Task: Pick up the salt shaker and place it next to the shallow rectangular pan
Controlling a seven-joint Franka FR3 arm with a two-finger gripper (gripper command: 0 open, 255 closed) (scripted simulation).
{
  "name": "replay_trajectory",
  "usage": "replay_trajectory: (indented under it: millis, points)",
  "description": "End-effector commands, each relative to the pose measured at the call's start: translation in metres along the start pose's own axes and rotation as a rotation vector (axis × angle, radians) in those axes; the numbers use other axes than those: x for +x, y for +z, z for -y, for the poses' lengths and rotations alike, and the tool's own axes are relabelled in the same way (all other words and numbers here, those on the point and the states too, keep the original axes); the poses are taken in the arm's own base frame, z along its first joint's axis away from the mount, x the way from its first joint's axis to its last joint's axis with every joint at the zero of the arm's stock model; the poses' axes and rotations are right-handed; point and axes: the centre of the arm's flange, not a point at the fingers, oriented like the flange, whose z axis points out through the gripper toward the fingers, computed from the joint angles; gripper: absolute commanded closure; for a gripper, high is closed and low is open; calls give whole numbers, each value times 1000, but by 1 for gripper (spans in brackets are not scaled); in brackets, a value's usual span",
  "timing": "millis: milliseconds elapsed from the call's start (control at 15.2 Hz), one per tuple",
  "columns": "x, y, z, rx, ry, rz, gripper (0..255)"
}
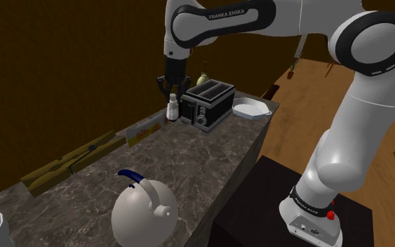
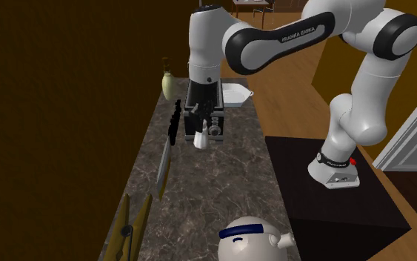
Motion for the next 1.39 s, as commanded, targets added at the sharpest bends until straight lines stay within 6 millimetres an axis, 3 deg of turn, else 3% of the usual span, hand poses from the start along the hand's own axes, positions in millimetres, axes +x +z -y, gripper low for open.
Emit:
replay_trajectory:
  millis: [0,66,1320]
  points:
    - [0,-11,0,0,0,0,255]
    - [0,-12,0,0,0,0,255]
    - [-4,-32,-249,0,0,0,255]
